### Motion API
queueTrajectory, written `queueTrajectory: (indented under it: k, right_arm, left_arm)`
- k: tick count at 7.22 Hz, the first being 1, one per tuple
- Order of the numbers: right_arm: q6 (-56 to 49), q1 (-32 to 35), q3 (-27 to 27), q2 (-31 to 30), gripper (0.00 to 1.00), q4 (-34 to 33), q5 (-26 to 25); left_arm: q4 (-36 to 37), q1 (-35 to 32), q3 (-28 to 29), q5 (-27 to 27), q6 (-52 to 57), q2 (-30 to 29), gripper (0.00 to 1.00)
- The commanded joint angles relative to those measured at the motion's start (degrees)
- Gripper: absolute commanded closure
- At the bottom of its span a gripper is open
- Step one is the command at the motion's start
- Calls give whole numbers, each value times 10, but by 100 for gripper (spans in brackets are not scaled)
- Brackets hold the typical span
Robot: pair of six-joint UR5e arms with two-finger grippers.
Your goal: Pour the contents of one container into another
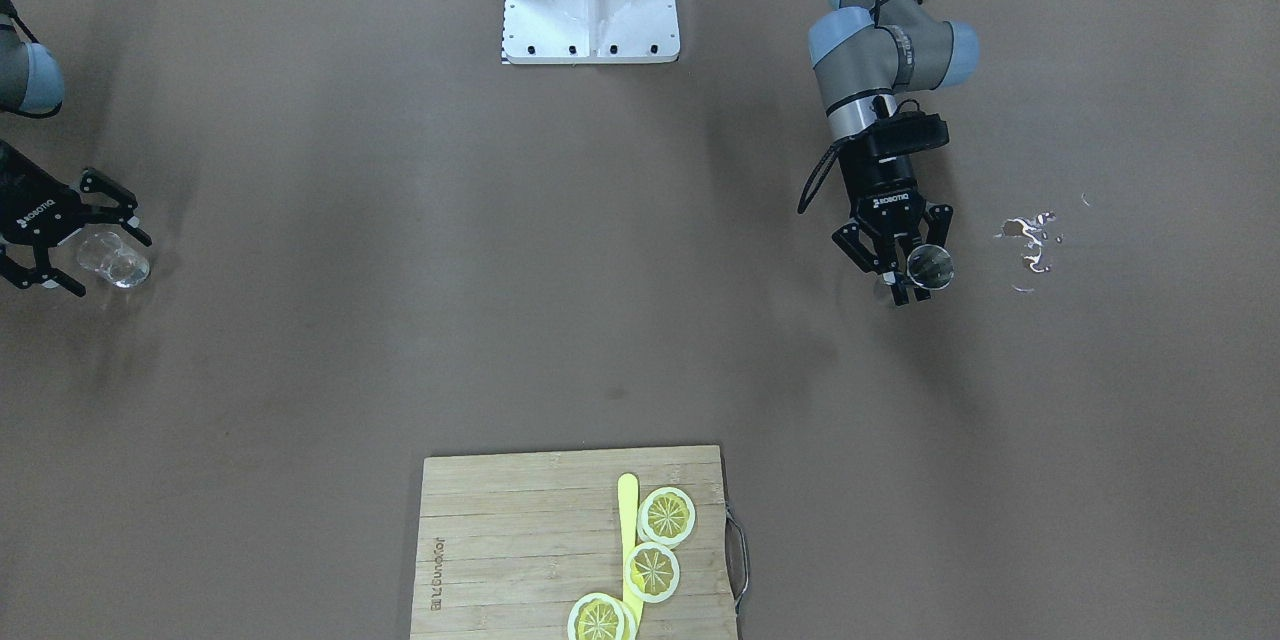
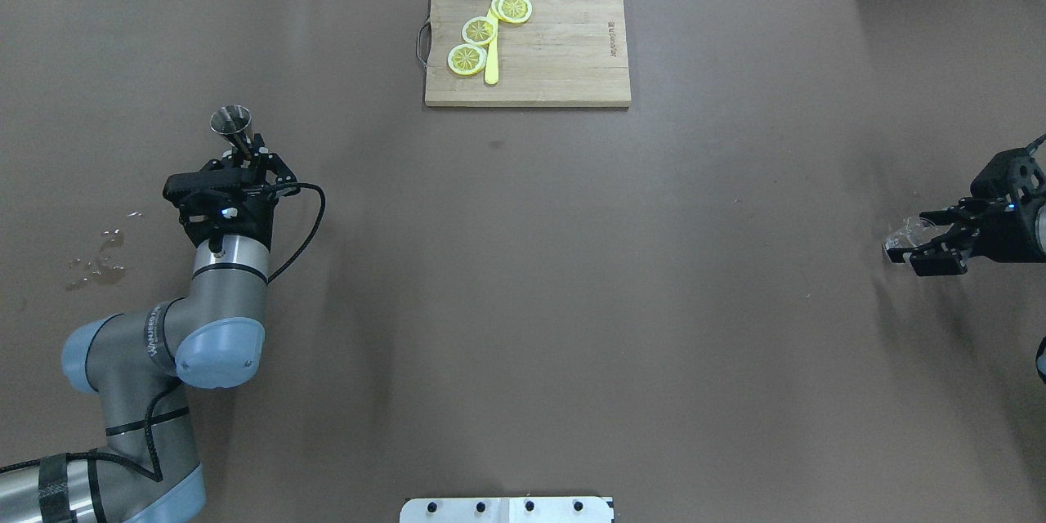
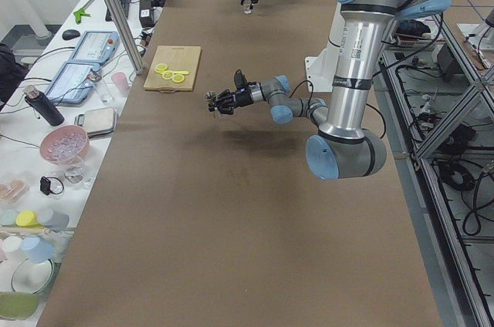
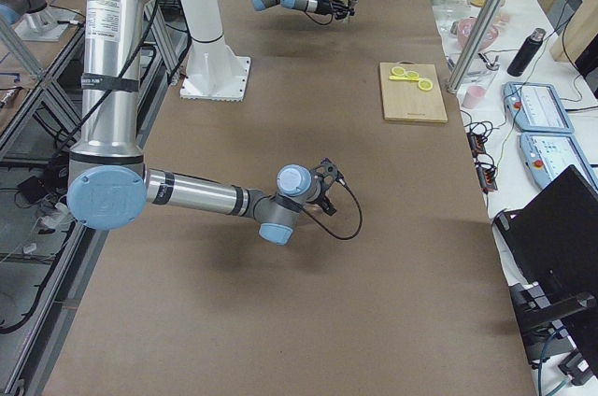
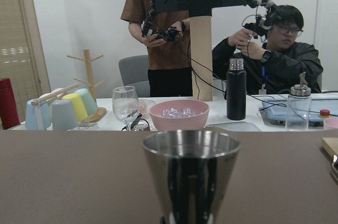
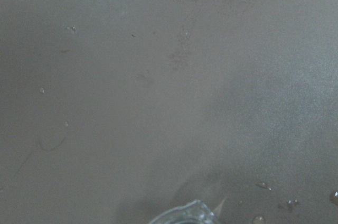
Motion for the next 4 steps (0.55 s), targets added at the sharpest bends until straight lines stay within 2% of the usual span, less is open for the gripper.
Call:
queueTrajectory:
  k: [1,4]
  right_arm:
    - [24,-13,1,-1,0,13,-17]
    - [24,-14,0,-8,0,6,-71]
  left_arm:
    - [-34,20,-7,-16,61,-3,100]
    - [-179,20,-7,-113,233,-14,100]
